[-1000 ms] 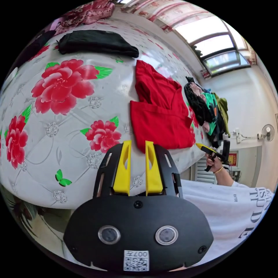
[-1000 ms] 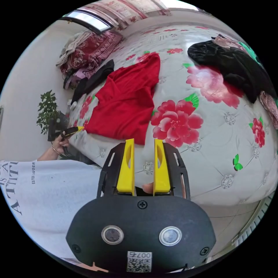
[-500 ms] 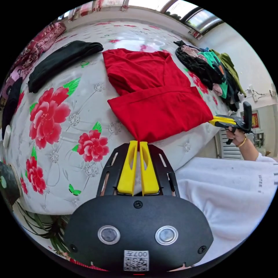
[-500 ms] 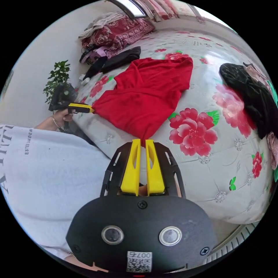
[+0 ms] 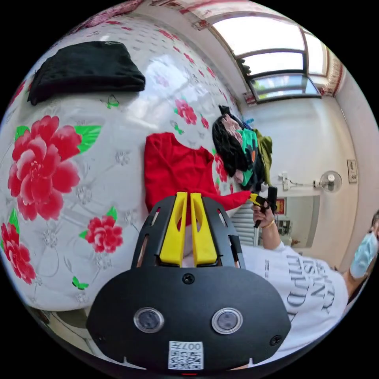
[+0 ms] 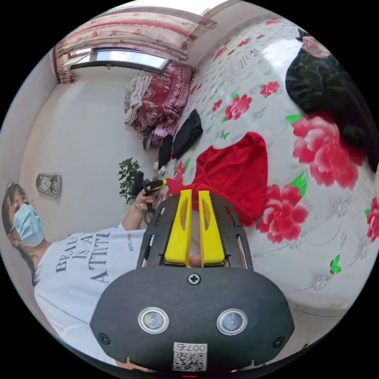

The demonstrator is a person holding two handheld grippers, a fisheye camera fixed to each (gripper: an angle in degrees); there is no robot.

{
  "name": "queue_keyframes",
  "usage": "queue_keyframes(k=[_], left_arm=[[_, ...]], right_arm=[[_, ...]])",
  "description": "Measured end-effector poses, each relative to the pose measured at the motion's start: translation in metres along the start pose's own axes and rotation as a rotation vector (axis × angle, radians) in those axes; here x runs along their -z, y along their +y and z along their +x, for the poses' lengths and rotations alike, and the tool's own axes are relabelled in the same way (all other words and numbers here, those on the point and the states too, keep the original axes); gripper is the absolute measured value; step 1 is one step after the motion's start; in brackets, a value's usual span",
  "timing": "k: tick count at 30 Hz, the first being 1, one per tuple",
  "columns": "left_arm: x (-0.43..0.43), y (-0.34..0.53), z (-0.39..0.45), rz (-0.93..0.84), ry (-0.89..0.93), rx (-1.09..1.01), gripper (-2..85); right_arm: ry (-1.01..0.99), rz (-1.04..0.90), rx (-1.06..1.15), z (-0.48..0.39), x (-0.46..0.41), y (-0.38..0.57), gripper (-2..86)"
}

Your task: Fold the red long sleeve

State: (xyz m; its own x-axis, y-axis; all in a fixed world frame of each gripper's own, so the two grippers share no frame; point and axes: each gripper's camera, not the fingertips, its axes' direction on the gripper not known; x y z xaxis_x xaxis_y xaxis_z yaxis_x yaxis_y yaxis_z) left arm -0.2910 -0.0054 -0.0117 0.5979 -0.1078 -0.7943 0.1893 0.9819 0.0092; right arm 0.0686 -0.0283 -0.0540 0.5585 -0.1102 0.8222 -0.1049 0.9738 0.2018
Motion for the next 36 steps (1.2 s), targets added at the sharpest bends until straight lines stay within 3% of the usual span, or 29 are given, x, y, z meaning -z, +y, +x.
queue_keyframes(k=[5, 15, 19, 21, 25, 29, 36], left_arm=[[-0.027, -0.043, -0.036, 0.065, -0.157, 0.152, 7.7], [-0.068, 0.0, -0.061, -0.019, -0.085, 0.046, 14.1], [-0.085, -0.009, -0.048, -0.048, -0.095, -0.027, 13.7], [-0.097, -0.016, -0.046, -0.078, -0.099, -0.047, 9.3], [-0.104, -0.022, -0.053, -0.094, -0.056, -0.047, 3.7], [-0.055, -0.035, -0.046, 0.009, 0.045, -0.054, 1.9], [0.125, -0.085, -0.013, 0.319, -0.039, -0.123, 2.6]], right_arm=[[0.26, 0.079, -0.081, 0.04, -0.024, -0.035, 5.6], [0.279, 0.044, -0.135, 0.099, -0.055, 0.021, 10.4], [0.174, -0.061, -0.116, 0.097, -0.088, 0.008, 8.6], [0.266, -0.1, -0.097, 0.09, -0.101, 0.001, 7.3], [0.252, -0.153, -0.03, 0.064, -0.111, -0.026, 3.9], [0.116, -0.116, 0.096, 0.01, -0.103, -0.075, 1.8], [-0.101, -0.04, 0.314, -0.108, -0.144, -0.197, 1.7]])
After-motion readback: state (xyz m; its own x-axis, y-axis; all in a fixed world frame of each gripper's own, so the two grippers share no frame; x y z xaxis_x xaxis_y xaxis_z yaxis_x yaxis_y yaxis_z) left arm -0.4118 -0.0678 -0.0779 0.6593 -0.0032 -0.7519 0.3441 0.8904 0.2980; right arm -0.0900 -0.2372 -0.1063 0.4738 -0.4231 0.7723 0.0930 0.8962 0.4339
